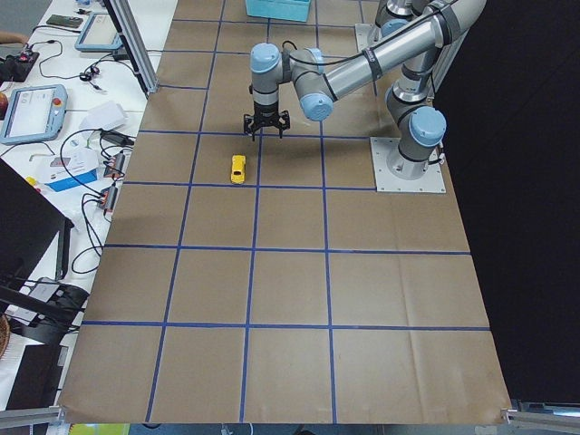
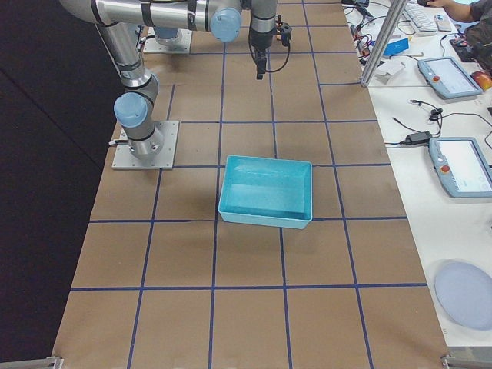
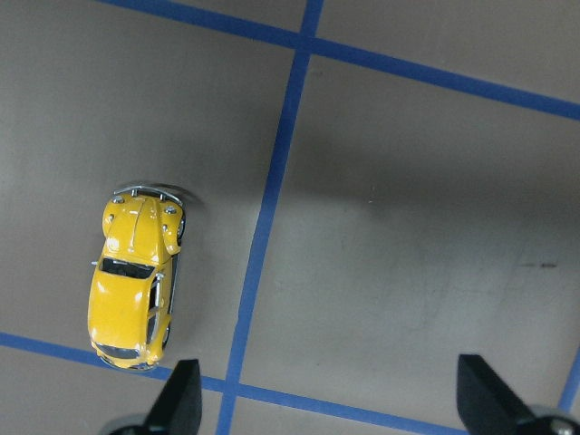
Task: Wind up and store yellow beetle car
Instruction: 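Close the left gripper on the yellow car's rear while the right arm shifts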
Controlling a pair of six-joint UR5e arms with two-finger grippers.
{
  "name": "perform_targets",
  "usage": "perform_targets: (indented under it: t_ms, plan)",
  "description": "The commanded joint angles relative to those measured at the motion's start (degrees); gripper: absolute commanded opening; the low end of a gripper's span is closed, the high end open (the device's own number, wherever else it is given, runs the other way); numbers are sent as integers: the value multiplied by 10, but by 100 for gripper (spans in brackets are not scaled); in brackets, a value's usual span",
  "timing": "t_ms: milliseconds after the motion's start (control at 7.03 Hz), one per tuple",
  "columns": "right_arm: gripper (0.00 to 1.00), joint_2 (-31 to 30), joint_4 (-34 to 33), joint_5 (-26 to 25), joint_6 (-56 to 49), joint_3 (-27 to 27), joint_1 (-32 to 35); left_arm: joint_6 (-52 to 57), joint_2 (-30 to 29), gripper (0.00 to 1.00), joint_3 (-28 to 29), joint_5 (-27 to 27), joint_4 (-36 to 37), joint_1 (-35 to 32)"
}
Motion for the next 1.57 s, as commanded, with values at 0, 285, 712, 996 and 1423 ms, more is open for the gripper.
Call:
perform_targets:
  t_ms: [0, 285, 712, 996, 1423]
  plan:
    - [100, 0, 0, -12, 0, 0, -4, 97, -43, 99, 8, 3, 49, 0]
    - [100, 0, 0, -31, 0, 0, -1, 124, -94, 99, 33, 7, 108, 0]
    - [100, 0, 0, -29, 0, 1, -1, 87, -166, 99, 123, 1, 90, 0]
    - [100, -1, 0, -30, 0, 1, -1, 81, -185, 98, 128, 7, 89, 0]
    - [100, -1, 0, -22, 1, 1, 2, 78, -191, 98, 110, 7, 93, 0]
